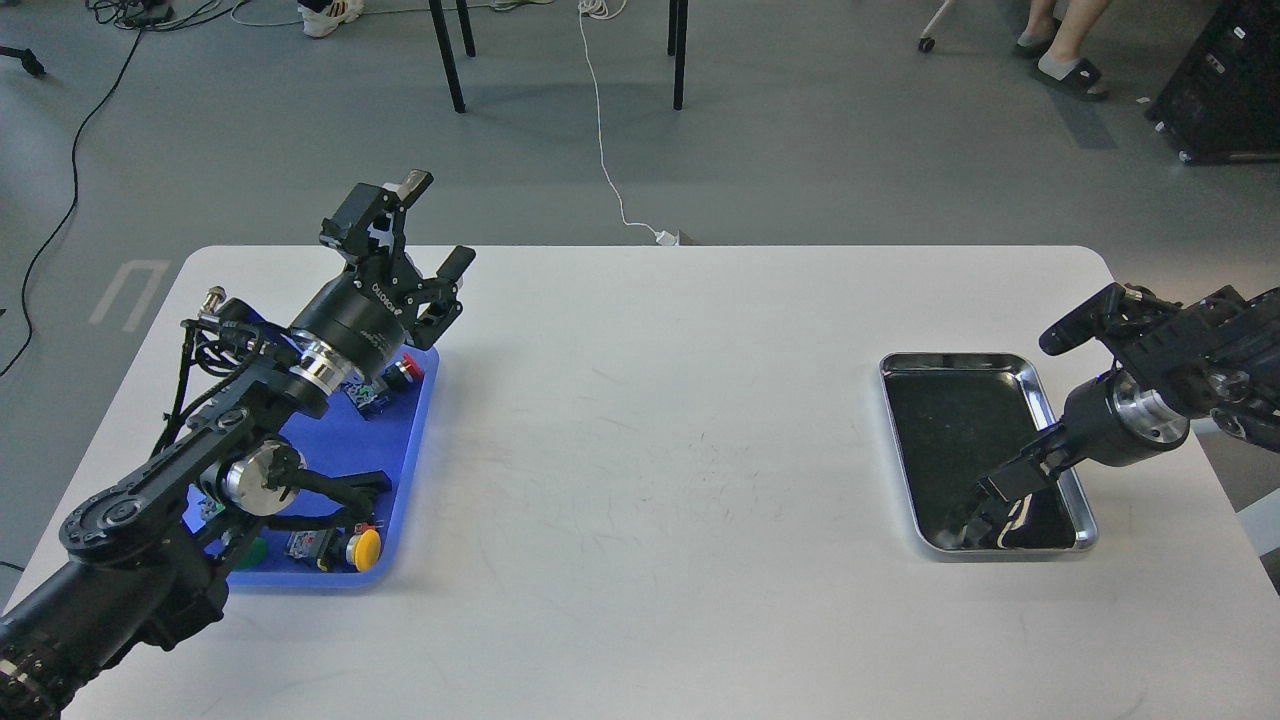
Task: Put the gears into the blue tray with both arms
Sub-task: 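Grasp a second small black part in the metal tray with the right gripper, then carry the second black part with the right gripper to the table center, then release the black part on the table and withdraw the right gripper, then reach the left gripper to the black part and grasp it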
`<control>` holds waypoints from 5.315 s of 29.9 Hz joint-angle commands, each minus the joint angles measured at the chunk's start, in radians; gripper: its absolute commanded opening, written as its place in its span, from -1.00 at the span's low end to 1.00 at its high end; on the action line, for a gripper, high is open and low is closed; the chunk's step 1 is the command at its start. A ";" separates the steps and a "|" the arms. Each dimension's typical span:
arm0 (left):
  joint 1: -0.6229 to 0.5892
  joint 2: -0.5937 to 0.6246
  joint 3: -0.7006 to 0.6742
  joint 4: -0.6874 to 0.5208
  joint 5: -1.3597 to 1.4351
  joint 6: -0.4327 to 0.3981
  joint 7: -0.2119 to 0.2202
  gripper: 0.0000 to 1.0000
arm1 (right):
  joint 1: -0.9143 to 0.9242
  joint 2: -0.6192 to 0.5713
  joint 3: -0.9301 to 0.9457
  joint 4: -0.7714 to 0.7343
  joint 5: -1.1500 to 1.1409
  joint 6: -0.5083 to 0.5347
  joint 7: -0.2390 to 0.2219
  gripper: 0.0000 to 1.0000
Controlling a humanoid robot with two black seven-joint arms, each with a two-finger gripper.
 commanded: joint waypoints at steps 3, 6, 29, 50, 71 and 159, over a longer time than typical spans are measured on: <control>0.001 0.000 0.001 0.000 0.001 0.000 0.000 0.96 | -0.009 0.009 -0.004 0.000 0.003 -0.025 0.000 0.65; 0.001 -0.002 0.001 0.000 0.002 0.000 0.000 0.96 | -0.008 0.026 -0.004 -0.003 0.003 -0.031 0.000 0.56; 0.002 0.002 0.001 -0.001 0.004 0.000 0.000 0.96 | -0.043 0.078 -0.030 -0.047 0.003 -0.061 0.000 -0.10; 0.002 0.006 0.001 -0.001 0.004 -0.002 0.000 0.96 | -0.003 0.073 -0.028 -0.017 0.007 -0.069 0.000 -0.55; 0.004 0.055 -0.002 -0.008 -0.002 -0.016 -0.010 0.96 | 0.204 0.485 -0.097 0.014 0.325 -0.193 0.000 -0.55; -0.503 -0.324 0.764 0.370 1.575 0.102 -0.109 0.74 | -0.776 0.067 1.036 0.002 1.606 0.031 0.000 0.90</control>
